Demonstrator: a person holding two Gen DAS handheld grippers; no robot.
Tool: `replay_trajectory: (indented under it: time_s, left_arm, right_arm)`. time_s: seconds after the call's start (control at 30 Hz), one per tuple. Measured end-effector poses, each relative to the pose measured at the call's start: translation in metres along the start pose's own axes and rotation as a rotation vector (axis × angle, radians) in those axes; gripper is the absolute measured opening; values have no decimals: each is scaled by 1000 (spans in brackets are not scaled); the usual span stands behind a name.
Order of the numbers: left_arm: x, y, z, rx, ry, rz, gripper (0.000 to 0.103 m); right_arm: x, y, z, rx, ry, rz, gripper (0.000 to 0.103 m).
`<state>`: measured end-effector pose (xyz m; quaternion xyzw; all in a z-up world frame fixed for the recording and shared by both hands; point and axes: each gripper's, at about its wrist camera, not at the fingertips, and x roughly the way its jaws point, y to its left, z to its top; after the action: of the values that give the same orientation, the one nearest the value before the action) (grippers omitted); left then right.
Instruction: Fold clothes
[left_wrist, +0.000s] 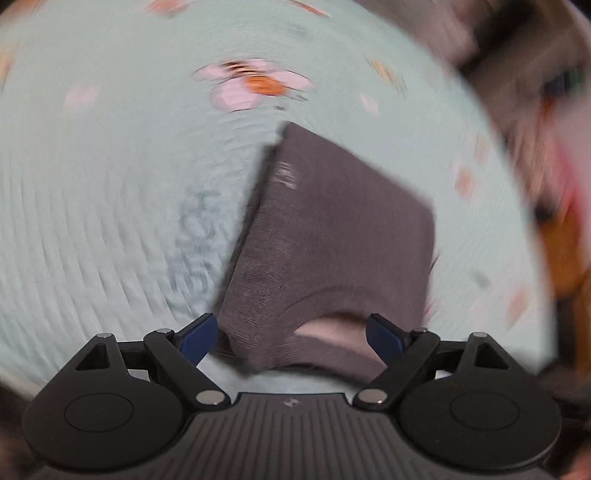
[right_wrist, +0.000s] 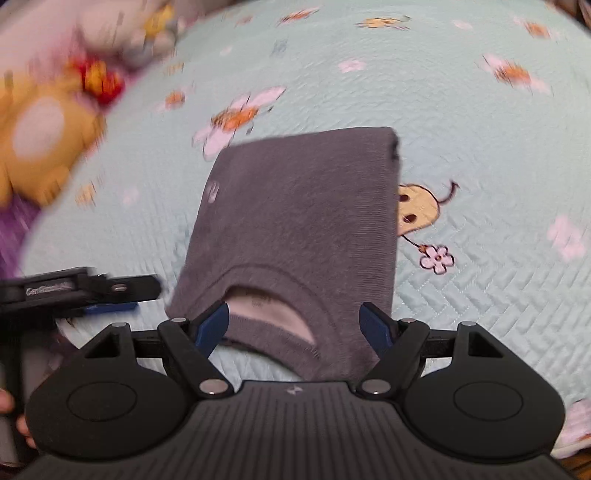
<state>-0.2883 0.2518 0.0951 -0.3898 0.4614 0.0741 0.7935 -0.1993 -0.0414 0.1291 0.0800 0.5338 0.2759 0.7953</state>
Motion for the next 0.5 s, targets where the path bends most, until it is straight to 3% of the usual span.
replay_trajectory:
  time_s: [0.13,0.23,0.37,0.47,0.5]
  left_arm:
    - [21,53,-5,-193,25,-30,90]
    - [40,76,-6,-288,31,-88,91]
    - [50,72,3,-231,6,-167,95]
    - [67,63,9,-159,37,-210,95]
    - [71,62,9,-154,40,-234,100]
  right_arm:
    - [11,-78,-16,289,7,245,77]
    - [28,-110,-32,382,10,282,77]
    - [49,-128,-40,430,-12,339,77]
    - [67,-129,-37,422,-7,392,77]
    - [71,-130,-35,414,-8,417,77]
